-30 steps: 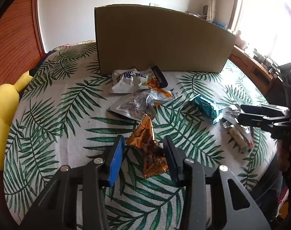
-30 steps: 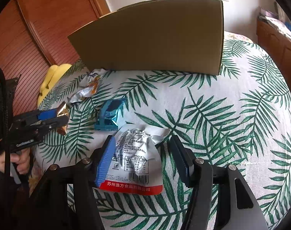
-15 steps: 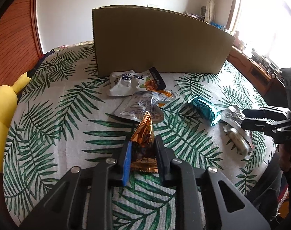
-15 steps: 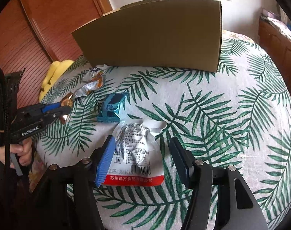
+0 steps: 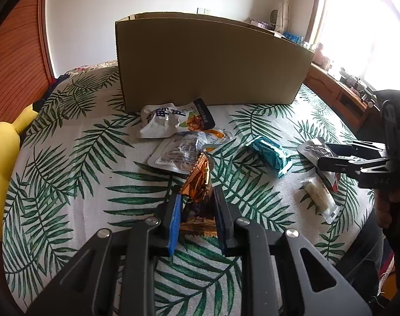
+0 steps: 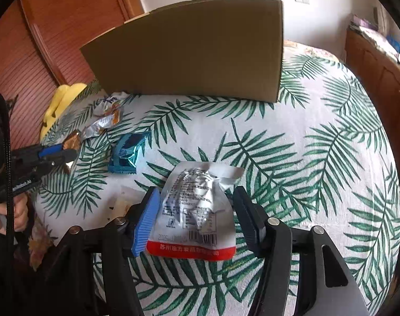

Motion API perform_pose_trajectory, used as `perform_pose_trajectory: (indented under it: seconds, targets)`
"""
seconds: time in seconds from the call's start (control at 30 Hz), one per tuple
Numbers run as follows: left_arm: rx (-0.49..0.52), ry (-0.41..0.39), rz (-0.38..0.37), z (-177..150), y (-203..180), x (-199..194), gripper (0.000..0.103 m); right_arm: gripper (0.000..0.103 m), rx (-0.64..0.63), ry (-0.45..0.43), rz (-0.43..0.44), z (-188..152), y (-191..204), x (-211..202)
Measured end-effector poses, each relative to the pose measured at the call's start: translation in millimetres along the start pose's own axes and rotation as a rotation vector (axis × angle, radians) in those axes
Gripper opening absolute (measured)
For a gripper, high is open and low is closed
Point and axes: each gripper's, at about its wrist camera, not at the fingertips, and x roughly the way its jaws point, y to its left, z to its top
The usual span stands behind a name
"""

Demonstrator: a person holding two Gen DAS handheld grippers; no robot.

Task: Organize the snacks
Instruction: 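Close the left tool on the orange triangular pack while the right tool grips the white red-band pouch, then lift both held snacks and carry them over the cardboard box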

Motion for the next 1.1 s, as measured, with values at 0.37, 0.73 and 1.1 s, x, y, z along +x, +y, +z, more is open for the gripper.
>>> perform_pose_trajectory:
  seconds: [0.37, 0.73, 1.1]
  targets:
    - [-0.001, -0.013, -0.016, 1, -3, -4, 0.021, 0.068, -0.151, 0.009, -0.112, -3, 23, 12]
    - [0.004, -0.031, -0.027, 3, -7, -11, 0.021, 0.058, -0.161, -0.008, -0.128, -7, 23, 7]
    - [0.018, -0.076, -0.037, 20, -12, -20, 0.021, 0.059, -0.1, -0.067, -0.098, -2, 12, -8]
